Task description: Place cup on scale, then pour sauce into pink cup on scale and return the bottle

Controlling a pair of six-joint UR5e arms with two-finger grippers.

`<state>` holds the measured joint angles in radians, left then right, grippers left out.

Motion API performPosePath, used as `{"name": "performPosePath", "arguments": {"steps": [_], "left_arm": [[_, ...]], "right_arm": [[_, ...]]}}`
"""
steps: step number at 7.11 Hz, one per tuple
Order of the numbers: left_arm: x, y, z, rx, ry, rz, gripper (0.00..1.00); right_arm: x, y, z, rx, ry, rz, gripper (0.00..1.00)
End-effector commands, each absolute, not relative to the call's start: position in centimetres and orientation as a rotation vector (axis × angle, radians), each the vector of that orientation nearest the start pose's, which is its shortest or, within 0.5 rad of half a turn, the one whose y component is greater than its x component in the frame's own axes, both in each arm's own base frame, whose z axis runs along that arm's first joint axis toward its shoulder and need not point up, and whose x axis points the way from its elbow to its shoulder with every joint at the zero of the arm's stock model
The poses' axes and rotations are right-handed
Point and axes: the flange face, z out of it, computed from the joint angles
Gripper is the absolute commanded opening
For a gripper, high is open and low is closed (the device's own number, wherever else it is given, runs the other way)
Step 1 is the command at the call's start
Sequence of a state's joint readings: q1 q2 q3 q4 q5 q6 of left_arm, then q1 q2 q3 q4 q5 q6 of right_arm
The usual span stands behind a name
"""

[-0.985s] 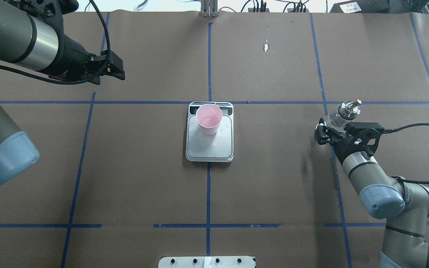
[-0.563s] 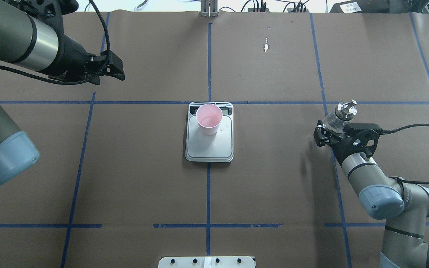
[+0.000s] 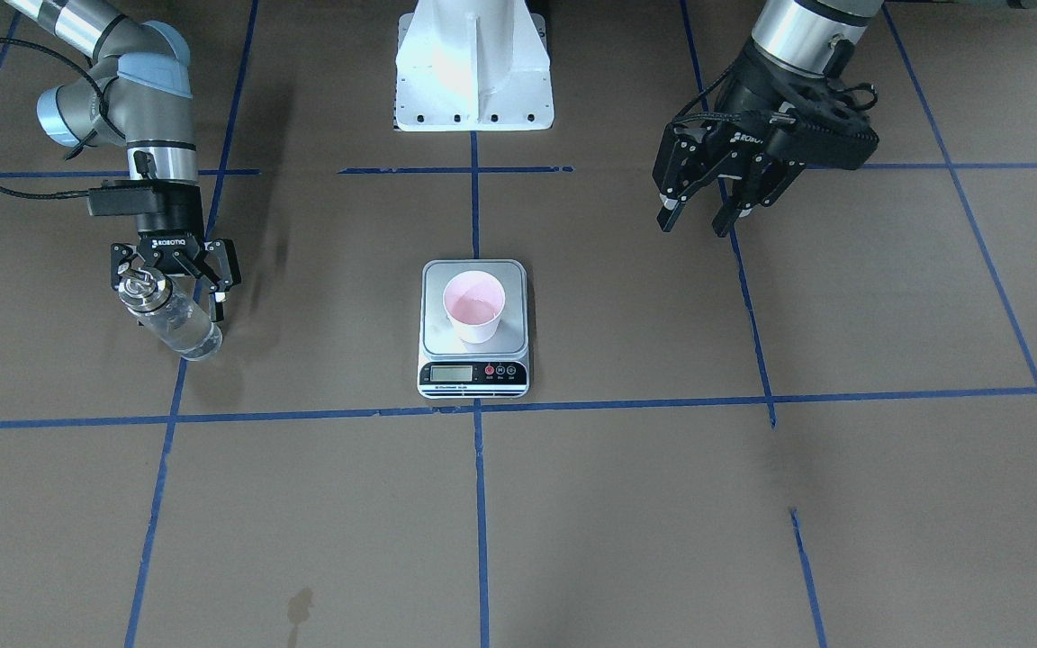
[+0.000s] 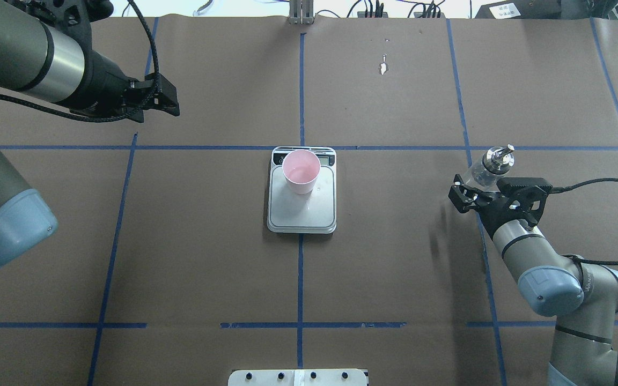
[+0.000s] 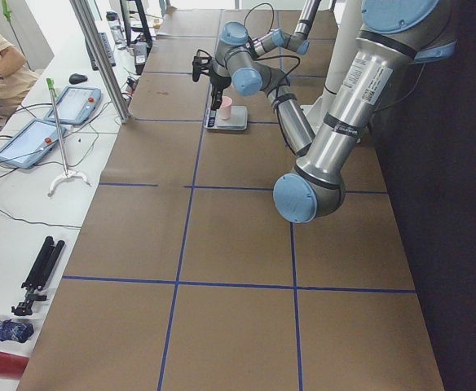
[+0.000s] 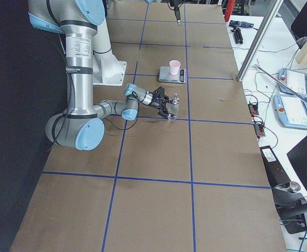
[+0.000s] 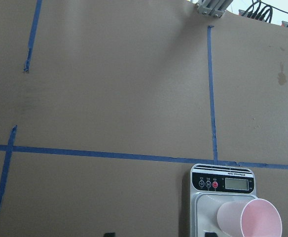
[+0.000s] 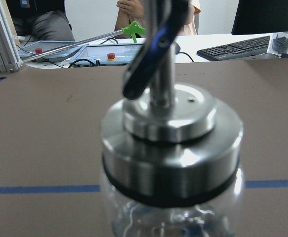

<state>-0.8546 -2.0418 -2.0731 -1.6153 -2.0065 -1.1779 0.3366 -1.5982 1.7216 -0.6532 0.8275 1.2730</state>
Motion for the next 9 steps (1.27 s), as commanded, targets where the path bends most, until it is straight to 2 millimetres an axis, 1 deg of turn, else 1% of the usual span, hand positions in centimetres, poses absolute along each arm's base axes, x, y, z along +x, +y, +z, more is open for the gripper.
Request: {"name": "performPosePath", "arguments": {"steps": [1,2,3,4,5,6,7,8,9], "left_arm": [[28.8,-46.9,18.0,0.262,1.043,-0.195,0.68],[28.8,-46.9,18.0,0.261,1.044,-0.194,0.68],[28.8,-47.0,18.0,0.262,1.043,-0.197,0.68],[28.9,-47.0,18.1,0.26,1.041,-0.195,0.68],[28.9,-46.9,18.3,0.257,1.039,-0.195,0.68],[28.9,-46.9,18.3,0.258,1.04,-0.195,0.68],[28.9,-47.0,18.6,0.255,1.034,-0.193,0.68],[29.0,-47.0,18.8,0.259,1.03,-0.186,0.68],[28.8,-47.0,19.3,0.256,1.024,-0.185,0.68]], "right_arm": [[-38.1,-32.6,48.1,0.936,-0.766,0.39,1.0],[-37.5,-31.1,48.0,0.924,-0.775,0.365,1.0],[-36.8,-29.8,49.8,0.908,-0.75,0.328,1.0],[-36.2,-29.0,50.8,0.893,-0.74,0.305,1.0],[-34.5,-28.1,51.8,0.84,-0.737,0.265,1.0],[-33.4,-27.3,50.8,0.783,-0.776,0.238,1.0],[-31.8,-26.6,51.2,0.738,-0.774,0.206,1.0],[-30.8,-26.0,51.4,0.697,-0.777,0.17,1.0],[-29.8,-26.1,51.6,0.651,-0.789,0.151,1.0]]}}
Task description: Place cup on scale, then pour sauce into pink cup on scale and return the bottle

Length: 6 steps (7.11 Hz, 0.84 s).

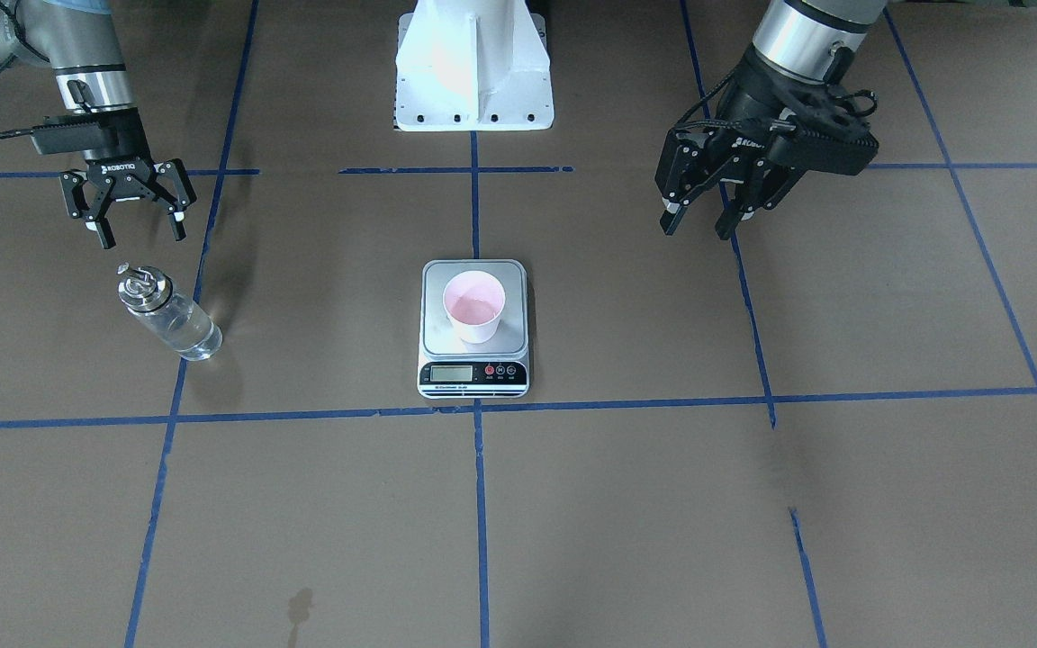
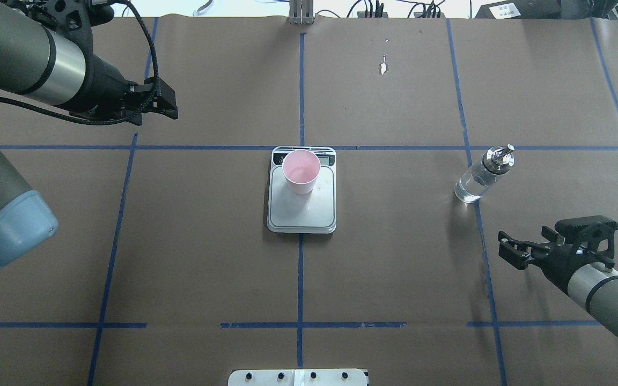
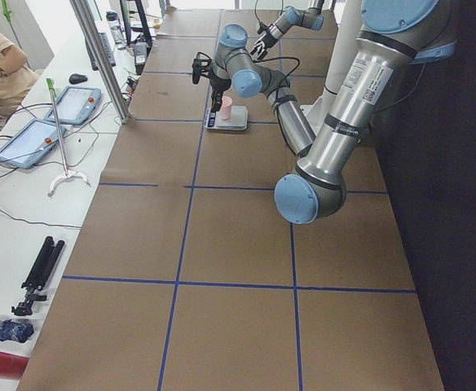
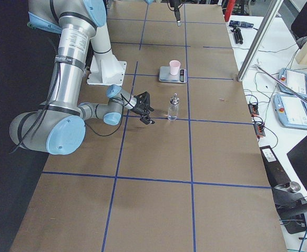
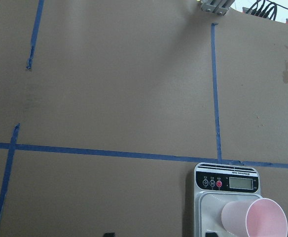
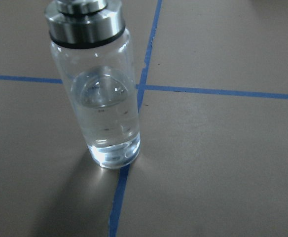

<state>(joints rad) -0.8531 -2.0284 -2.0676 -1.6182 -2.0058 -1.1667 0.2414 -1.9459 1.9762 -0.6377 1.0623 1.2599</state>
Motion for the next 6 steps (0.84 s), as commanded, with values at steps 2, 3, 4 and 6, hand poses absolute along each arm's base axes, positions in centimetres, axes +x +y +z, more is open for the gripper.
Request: {"name": "performPosePath", "arguments": {"steps": [2,3,4,6], "left_arm": [[26.9,-47.8,21.5,0.315,0.968,-0.105,0.68],[24.7,-48.7,23.7,0.352,0.918,-0.058,0.68],[21.8,-49.7,26.1,0.381,0.866,-0.032,0.68],[16.0,-52.9,30.5,0.396,0.813,0.064,0.68]], "right_arm": [[-23.1,-29.7,52.7,0.517,-0.852,0.119,1.0],[-18.7,-31.1,53.5,0.494,-0.84,0.072,1.0],[-15.0,-31.7,55.8,0.46,-0.82,0.02,1.0],[-6.4,-33.0,60.4,0.412,-0.877,-0.089,1.0]]}}
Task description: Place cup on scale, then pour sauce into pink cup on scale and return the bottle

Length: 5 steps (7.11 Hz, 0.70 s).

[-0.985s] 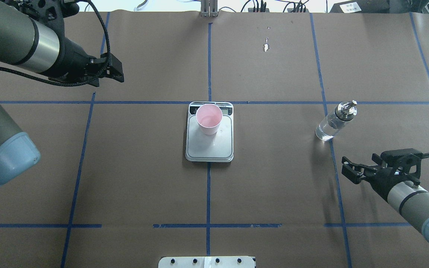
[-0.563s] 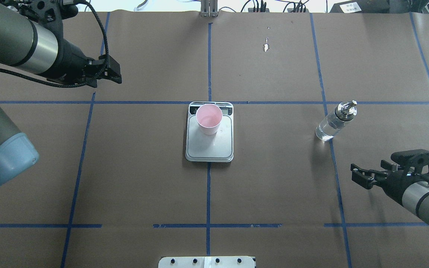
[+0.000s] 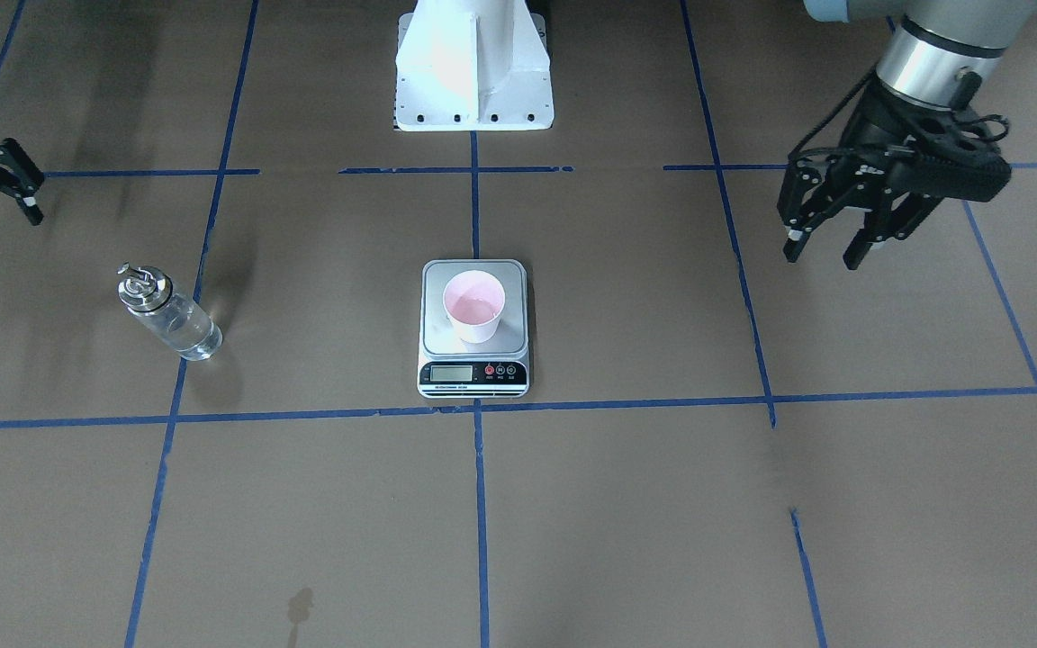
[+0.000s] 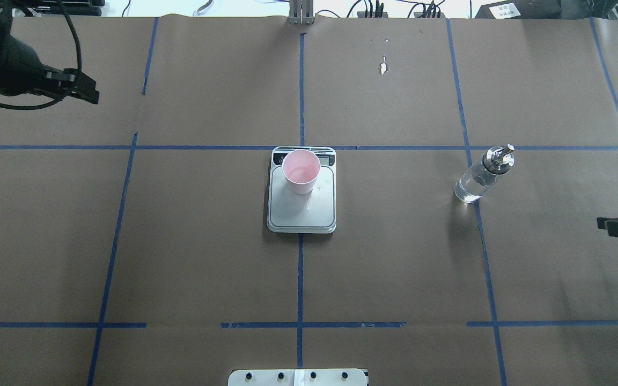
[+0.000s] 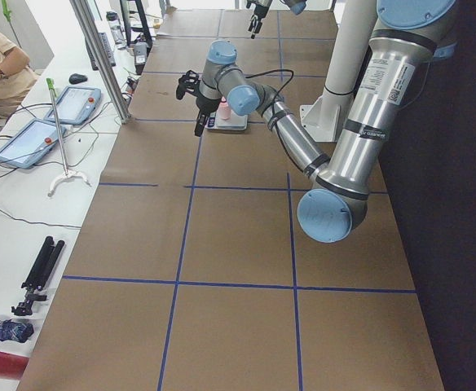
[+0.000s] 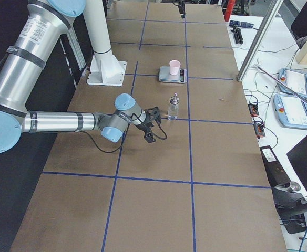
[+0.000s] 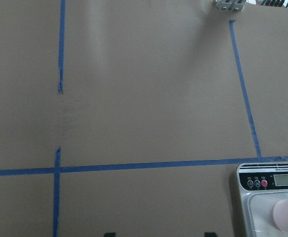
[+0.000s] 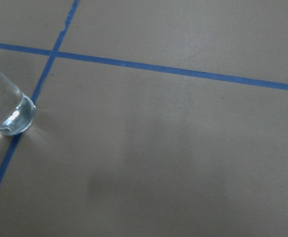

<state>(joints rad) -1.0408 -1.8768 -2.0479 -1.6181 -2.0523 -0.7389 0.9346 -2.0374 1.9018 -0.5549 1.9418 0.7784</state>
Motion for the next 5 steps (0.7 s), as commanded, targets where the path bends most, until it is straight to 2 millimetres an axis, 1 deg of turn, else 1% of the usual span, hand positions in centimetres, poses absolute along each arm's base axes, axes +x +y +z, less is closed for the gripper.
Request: {"name": "performPosePath", "arguments": {"steps": [1,2,3,4,5], "left_arm": [[12.5,-54.8,33.8,0.386,0.797,0.127,0.68],[9.1,-55.8,37.3,0.395,0.766,0.194,0.68],[5.9,-57.4,40.5,0.394,0.737,0.242,0.68],[3.7,-58.9,45.0,0.344,0.734,0.258,0.68],[1.8,-59.9,49.0,0.322,0.709,0.305,0.68]], "right_arm": [[-2.2,-34.9,62.9,0.402,-0.923,-0.065,1.0],[-0.6,-36.5,64.6,0.394,-0.926,-0.106,1.0],[-0.2,-39.1,64.0,0.379,-0.9,-0.141,1.0],[1.6,-41.3,63.6,0.362,-0.872,-0.169,1.0],[2.9,-44.9,62.4,0.33,-0.844,-0.215,1.0]]}}
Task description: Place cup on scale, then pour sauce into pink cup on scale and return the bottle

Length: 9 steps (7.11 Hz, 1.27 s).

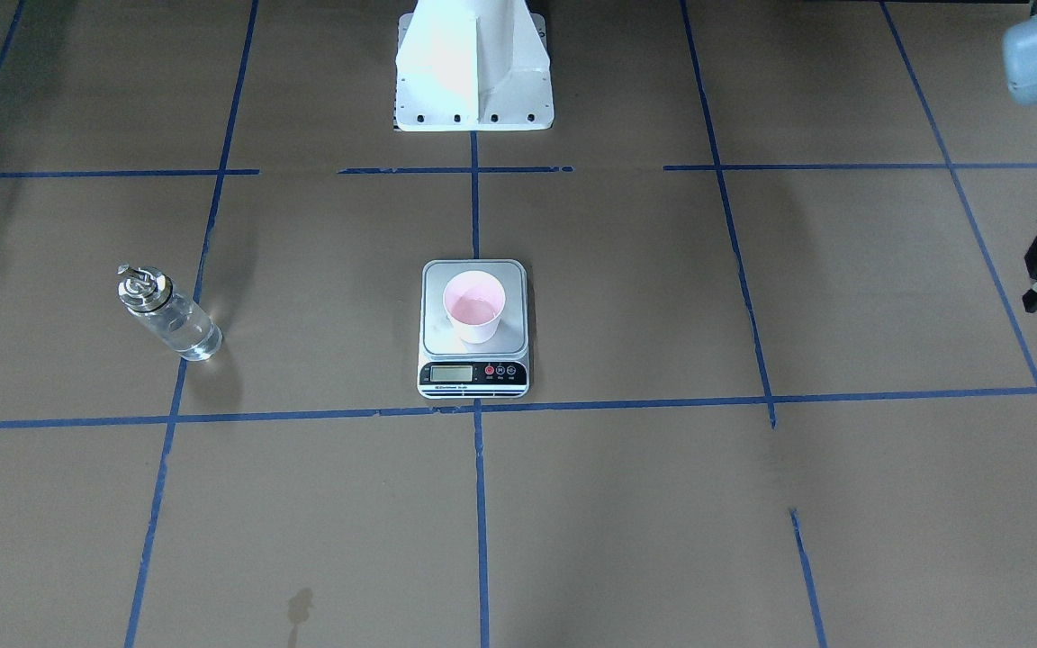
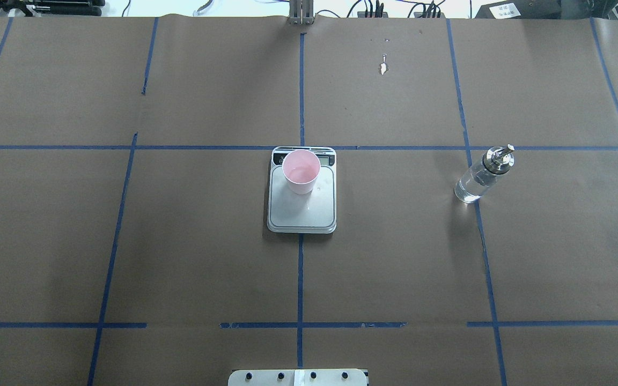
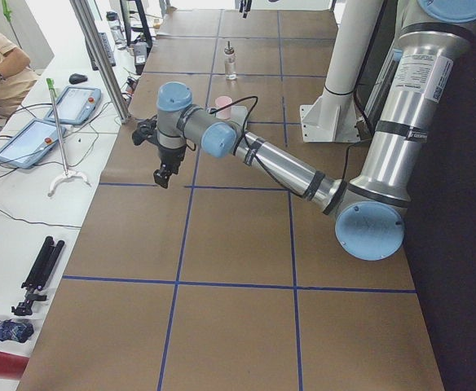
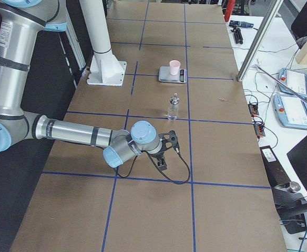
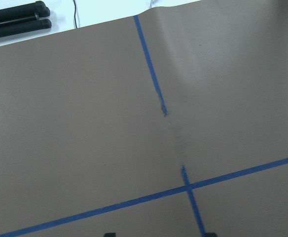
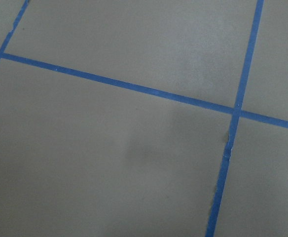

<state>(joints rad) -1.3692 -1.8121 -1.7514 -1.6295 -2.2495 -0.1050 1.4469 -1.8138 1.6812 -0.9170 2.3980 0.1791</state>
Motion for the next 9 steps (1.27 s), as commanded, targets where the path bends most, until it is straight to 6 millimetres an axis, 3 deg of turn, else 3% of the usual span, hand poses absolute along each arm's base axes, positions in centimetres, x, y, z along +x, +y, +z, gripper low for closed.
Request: {"name": "performPosePath", "arguments": {"steps": [1,2,3,4,5,6,7,9], "left_arm": [[-0.6,-60.7,52.0,0.289,0.7,0.29,0.69],[-0.2,-60.1,55.3,0.216,0.798,0.269,0.69],[-0.3,-58.6,58.4,0.167,0.84,0.258,0.77],[-0.2,-57.2,59.7,0.177,0.839,0.265,1.0],[-0.1,-56.5,60.2,0.192,0.849,0.258,1.0],[-0.3,-56.4,59.3,0.208,0.847,0.255,1.0],[-0.2,-56.3,56.2,0.258,0.831,0.27,1.0],[-0.3,-56.2,61.7,0.155,0.821,0.224,1.0]], "right_arm": [[5.4,-47.7,61.0,0.267,-0.839,-0.208,1.0],[6.6,-50.1,59.5,0.223,-0.833,-0.285,1.0],[8.4,-51.9,57.6,0.169,-0.83,-0.284,1.0],[8.6,-52.5,56.9,0.147,-0.831,-0.309,1.0],[7.7,-52.5,57.1,0.136,-0.833,-0.353,1.0],[6.0,-53.1,56.6,0.129,-0.811,-0.394,1.0],[5.9,-53.0,57.1,0.121,-0.805,-0.389,1.0],[5.7,-52.6,57.5,0.109,-0.796,-0.385,1.0]]}}
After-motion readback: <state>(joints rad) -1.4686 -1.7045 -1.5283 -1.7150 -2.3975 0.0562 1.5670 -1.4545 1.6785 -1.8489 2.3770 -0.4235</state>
